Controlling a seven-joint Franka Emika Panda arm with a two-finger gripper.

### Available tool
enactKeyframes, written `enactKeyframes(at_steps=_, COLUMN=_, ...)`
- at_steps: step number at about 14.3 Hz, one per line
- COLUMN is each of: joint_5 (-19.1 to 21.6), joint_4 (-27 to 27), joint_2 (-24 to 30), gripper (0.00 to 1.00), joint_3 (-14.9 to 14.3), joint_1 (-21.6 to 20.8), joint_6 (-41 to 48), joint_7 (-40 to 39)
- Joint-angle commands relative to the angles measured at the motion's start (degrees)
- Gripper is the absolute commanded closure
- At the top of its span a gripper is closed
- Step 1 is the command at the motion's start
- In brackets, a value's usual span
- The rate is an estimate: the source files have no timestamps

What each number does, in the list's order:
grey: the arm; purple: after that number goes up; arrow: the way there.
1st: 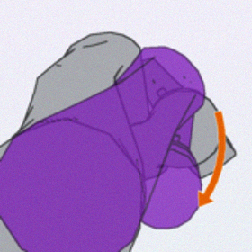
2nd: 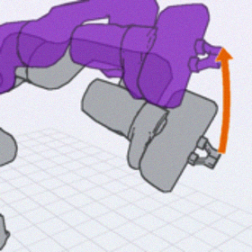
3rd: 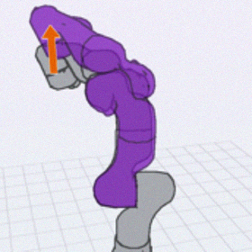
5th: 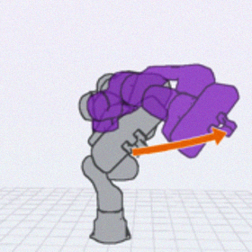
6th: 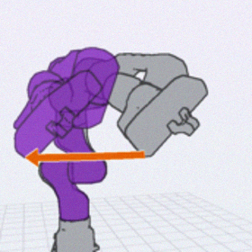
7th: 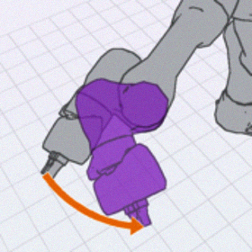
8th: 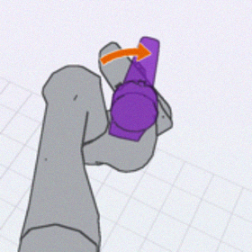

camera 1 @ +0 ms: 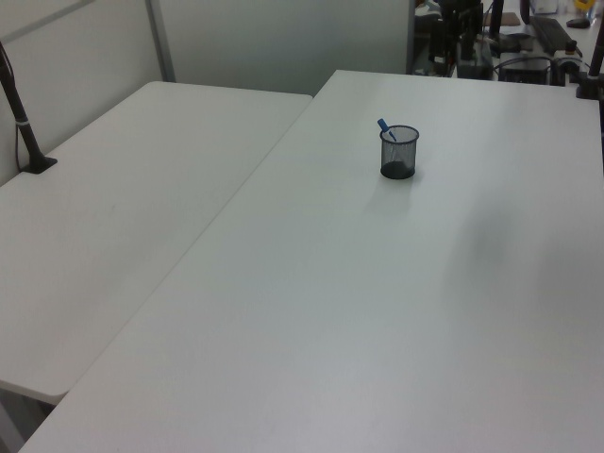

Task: Remove the marker
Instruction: 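Move the open gripper toward the black mesh pen cup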

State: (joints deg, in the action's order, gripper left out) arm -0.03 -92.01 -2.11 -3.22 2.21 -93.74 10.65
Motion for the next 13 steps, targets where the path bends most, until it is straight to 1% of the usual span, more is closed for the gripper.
enactKeyframes(at_steps=1, joint_5=-0.15, joint_4=0.25, joint_2=-0.26, gripper=0.0, joint_3=-0.29, joint_1=-0.1, joint_6=-0.57, joint_7=-1.24)
enactKeyframes(at_steps=7, joint_5=-0.33, joint_4=0.34, joint_2=-1.31, gripper=0.0, joint_3=-0.38, joint_1=-0.1, joint_6=-1.09, joint_7=-1.77)
enactKeyframes(at_steps=10, joint_5=-0.24, joint_4=0.43, joint_2=-1.32, gripper=0.0, joint_3=-0.38, joint_1=0.6, joint_6=-0.92, joint_7=-5.1)
enactKeyframes(at_steps=13, joint_5=-0.33, joint_4=1.47, joint_2=-1.66, gripper=0.0, joint_3=-0.38, joint_1=0.6, joint_6=-0.83, joint_7=-4.5)
